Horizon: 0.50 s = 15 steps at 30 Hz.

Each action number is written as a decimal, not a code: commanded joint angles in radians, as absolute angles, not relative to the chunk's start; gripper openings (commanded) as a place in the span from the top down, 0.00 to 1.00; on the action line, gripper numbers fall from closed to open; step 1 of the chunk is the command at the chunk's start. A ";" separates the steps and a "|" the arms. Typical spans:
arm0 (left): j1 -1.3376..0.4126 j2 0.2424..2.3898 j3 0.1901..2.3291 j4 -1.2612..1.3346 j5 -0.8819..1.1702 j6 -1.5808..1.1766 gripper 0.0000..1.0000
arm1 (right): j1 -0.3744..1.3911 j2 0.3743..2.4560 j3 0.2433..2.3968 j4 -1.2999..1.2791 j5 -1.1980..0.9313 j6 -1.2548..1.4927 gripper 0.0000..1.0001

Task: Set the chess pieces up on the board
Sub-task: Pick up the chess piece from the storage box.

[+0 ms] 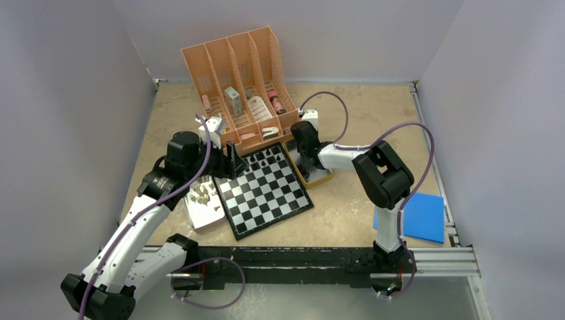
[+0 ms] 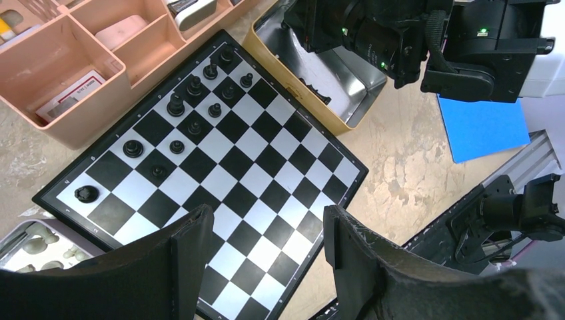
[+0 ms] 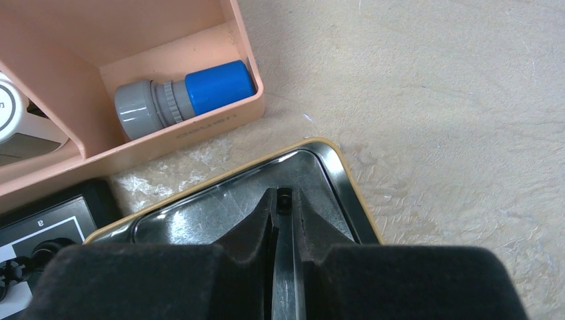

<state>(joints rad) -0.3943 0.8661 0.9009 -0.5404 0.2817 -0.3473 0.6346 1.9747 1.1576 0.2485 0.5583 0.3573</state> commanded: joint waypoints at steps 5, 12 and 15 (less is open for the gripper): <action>-0.397 0.861 0.894 -0.516 0.247 -0.344 0.39 | 0.633 1.890 1.179 0.271 0.576 0.348 0.92; -0.397 0.829 0.918 -0.566 0.116 -0.368 0.39 | 0.650 1.777 1.163 0.226 0.516 0.360 0.93; -0.397 0.794 0.926 -0.582 0.074 -0.375 0.39 | 0.672 1.737 1.161 0.214 0.488 0.365 0.93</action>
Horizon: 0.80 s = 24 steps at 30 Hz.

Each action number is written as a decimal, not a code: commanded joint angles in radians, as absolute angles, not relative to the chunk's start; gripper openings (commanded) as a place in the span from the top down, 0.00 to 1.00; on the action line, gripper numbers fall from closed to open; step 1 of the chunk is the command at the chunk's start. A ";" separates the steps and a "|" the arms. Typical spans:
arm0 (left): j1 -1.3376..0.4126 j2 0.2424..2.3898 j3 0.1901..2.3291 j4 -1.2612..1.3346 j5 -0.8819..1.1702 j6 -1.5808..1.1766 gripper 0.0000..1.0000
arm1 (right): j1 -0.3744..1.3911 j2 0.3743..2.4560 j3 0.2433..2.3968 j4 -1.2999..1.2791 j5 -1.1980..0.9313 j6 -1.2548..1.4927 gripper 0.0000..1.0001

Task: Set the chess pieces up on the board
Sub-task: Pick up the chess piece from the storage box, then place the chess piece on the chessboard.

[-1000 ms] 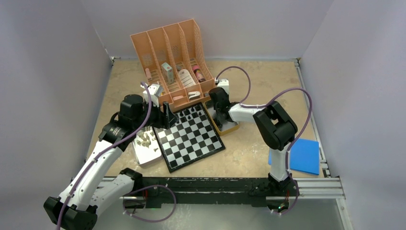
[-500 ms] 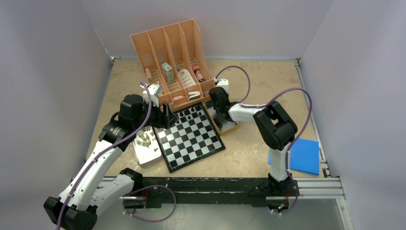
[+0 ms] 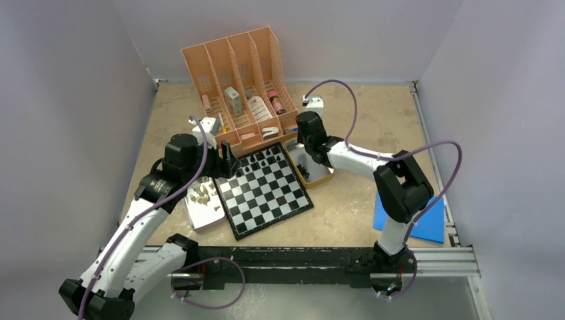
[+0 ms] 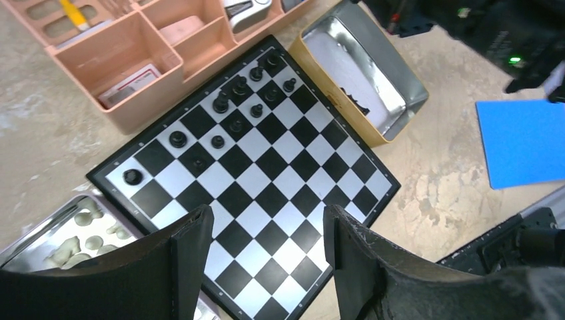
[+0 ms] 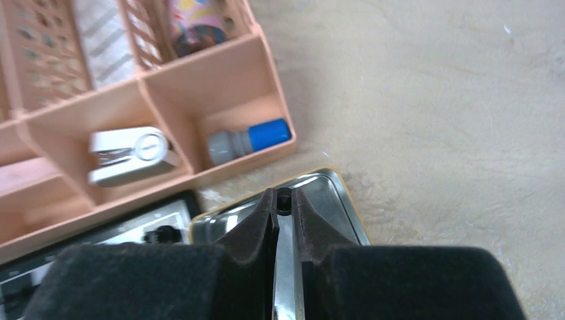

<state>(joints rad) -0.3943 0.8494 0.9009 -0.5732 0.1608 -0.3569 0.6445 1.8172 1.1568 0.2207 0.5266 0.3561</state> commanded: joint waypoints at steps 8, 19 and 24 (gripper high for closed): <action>-0.397 0.685 0.923 -0.614 -0.016 -0.396 0.39 | 0.833 1.696 1.184 0.204 0.444 0.405 0.93; -0.397 0.529 0.972 -0.640 -0.081 -0.433 0.39 | 1.028 1.812 1.294 0.248 0.374 0.453 0.93; -0.397 0.489 1.019 -0.643 -0.067 -0.428 0.39 | 1.086 1.897 1.380 0.236 0.374 0.454 0.93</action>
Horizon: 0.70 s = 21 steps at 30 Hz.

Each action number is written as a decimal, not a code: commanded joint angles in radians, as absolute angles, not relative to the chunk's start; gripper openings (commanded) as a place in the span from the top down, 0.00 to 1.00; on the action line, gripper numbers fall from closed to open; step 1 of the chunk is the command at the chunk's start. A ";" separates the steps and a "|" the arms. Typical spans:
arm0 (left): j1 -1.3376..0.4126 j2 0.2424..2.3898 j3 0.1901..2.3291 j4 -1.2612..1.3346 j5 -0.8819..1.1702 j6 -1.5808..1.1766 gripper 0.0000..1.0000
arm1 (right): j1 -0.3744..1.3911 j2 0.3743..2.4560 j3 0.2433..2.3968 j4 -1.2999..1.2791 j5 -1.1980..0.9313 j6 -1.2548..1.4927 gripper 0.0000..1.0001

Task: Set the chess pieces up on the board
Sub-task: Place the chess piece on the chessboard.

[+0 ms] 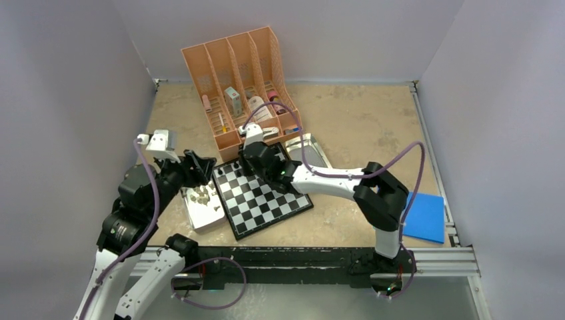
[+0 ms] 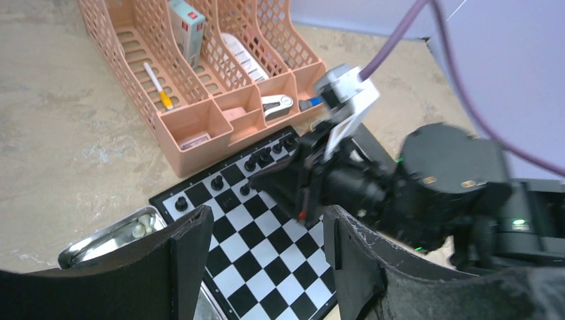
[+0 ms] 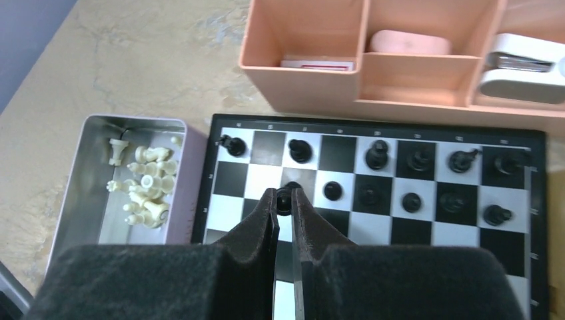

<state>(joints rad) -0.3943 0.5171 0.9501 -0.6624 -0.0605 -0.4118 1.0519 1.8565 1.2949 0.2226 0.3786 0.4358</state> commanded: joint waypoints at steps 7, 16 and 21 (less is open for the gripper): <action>-0.397 0.451 1.053 -0.654 -0.070 -0.422 0.39 | 1.117 1.991 1.455 0.235 0.414 0.438 0.93; -0.397 0.442 1.051 -0.663 -0.074 -0.419 0.39 | 1.136 2.079 1.528 0.222 0.442 0.409 0.93; -0.397 0.440 1.049 -0.664 -0.075 -0.413 0.39 | 1.140 2.118 1.548 0.216 0.467 0.398 0.93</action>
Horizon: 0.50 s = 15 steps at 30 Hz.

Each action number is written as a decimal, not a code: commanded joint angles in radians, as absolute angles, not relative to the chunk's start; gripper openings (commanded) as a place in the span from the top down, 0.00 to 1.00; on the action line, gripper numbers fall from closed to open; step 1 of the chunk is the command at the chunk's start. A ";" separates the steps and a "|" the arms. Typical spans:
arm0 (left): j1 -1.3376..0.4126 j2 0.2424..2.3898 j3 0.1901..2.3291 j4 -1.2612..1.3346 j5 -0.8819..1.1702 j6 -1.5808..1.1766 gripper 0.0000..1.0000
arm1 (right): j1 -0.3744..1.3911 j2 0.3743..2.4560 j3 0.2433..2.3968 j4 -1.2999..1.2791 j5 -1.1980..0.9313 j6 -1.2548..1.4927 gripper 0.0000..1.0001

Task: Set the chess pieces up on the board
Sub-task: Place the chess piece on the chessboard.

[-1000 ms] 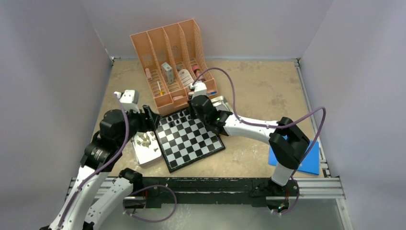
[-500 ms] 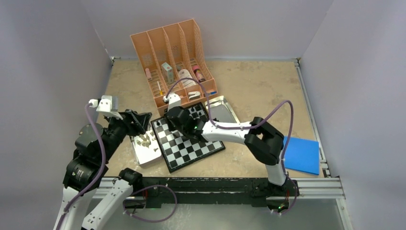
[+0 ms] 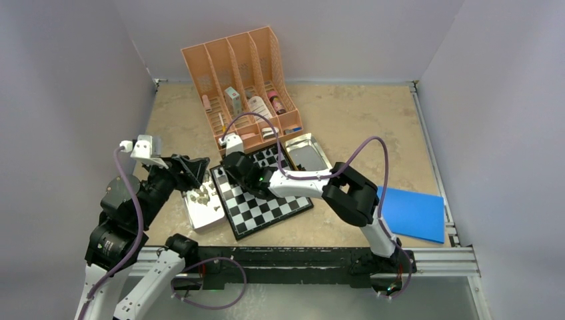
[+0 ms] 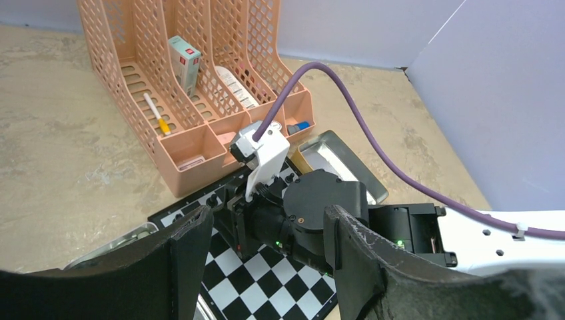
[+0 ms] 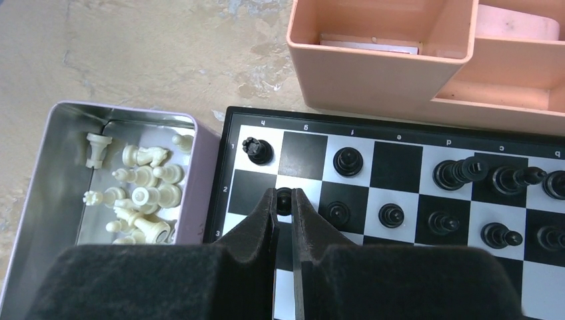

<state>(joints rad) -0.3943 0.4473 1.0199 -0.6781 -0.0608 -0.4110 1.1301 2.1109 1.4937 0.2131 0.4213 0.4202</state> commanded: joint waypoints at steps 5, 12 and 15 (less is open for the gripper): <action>-0.397 0.436 1.049 -0.667 -0.080 -0.410 0.39 | 1.141 2.153 1.563 0.209 0.472 0.396 0.93; -0.397 0.436 1.047 -0.667 -0.081 -0.408 0.39 | 1.145 2.163 1.559 0.198 0.480 0.395 0.93; -0.397 0.437 1.043 -0.664 -0.080 -0.408 0.39 | 1.147 2.167 1.557 0.198 0.480 0.395 0.93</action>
